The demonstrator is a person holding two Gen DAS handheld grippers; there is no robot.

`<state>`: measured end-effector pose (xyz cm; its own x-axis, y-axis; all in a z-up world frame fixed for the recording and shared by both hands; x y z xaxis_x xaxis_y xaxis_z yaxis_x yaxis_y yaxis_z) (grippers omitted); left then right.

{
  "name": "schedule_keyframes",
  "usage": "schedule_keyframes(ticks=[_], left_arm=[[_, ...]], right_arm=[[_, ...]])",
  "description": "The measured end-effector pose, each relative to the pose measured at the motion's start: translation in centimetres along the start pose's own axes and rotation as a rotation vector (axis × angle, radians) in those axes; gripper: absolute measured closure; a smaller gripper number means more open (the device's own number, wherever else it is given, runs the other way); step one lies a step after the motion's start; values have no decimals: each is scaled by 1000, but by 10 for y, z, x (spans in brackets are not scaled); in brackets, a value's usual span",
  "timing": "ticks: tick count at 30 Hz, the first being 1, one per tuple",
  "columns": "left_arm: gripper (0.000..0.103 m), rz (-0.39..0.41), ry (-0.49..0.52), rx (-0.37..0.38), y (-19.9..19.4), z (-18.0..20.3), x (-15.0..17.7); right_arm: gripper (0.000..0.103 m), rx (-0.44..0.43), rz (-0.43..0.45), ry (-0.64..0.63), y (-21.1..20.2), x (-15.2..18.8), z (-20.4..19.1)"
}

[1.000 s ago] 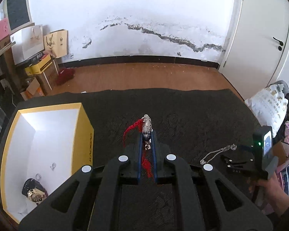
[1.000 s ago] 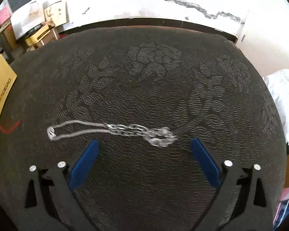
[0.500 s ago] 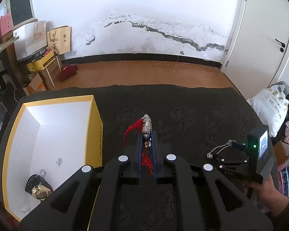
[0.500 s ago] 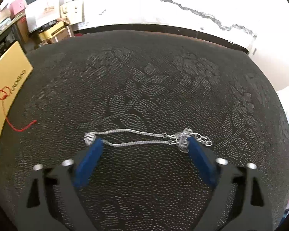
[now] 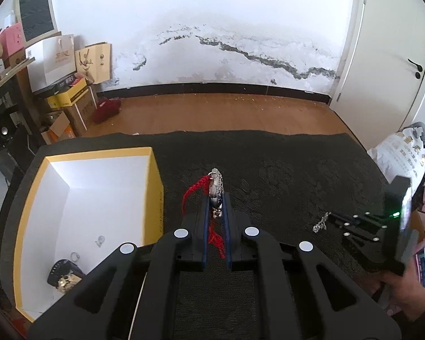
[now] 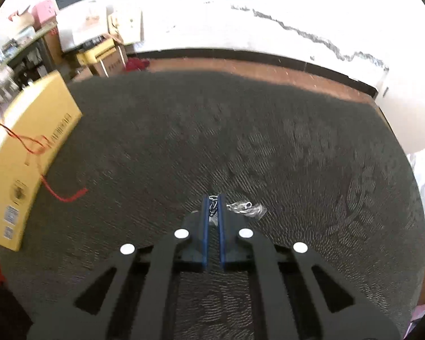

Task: Organize jewelry
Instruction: 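Carry pendant with left tool while right tool carries chain over box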

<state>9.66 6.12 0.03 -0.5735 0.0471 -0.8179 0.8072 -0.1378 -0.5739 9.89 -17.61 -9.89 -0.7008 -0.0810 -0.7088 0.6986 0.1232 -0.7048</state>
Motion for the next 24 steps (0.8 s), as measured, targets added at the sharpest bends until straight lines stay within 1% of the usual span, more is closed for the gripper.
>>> schedule_keyframes(ticks=[4, 7, 10, 14, 18, 22, 24], left_arm=[[94, 21, -13, -18, -14, -15, -11], [94, 57, -35, -37, -32, -30, -22], [94, 84, -52, -54, -51, -46, -30], [94, 111, -84, -84, -75, -73, -38], [94, 125, -113, -103, -91, -99, -42], [94, 127, -142, -130, -103, -132, -43], [94, 122, -159, -146, -107, -147, -41]], right_arm=[[97, -60, 73, 3, -36, -33, -24], [97, -99, 126, -8, -62, -54, -43], [97, -134, 167, -23, -83, -70, -66], [97, -166, 212, -47, -101, -92, -100], [97, -206, 253, -61, -122, -116, -134], [97, -263, 294, -79, -151, -148, -173], [97, -274, 315, -105, -165, -163, -192]])
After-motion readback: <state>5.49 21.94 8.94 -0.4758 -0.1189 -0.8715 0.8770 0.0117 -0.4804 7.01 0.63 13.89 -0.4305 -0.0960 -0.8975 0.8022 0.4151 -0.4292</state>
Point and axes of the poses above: each gripper's, at about its wrist camera, not at the fingertips, and y roughly the way its jaws point, z to its right, x to its underside, the point moved 2 cm from there along y, roughly the way its jaws point, and after that the axes turned 11 degrees about z, right-handed, at the moved point
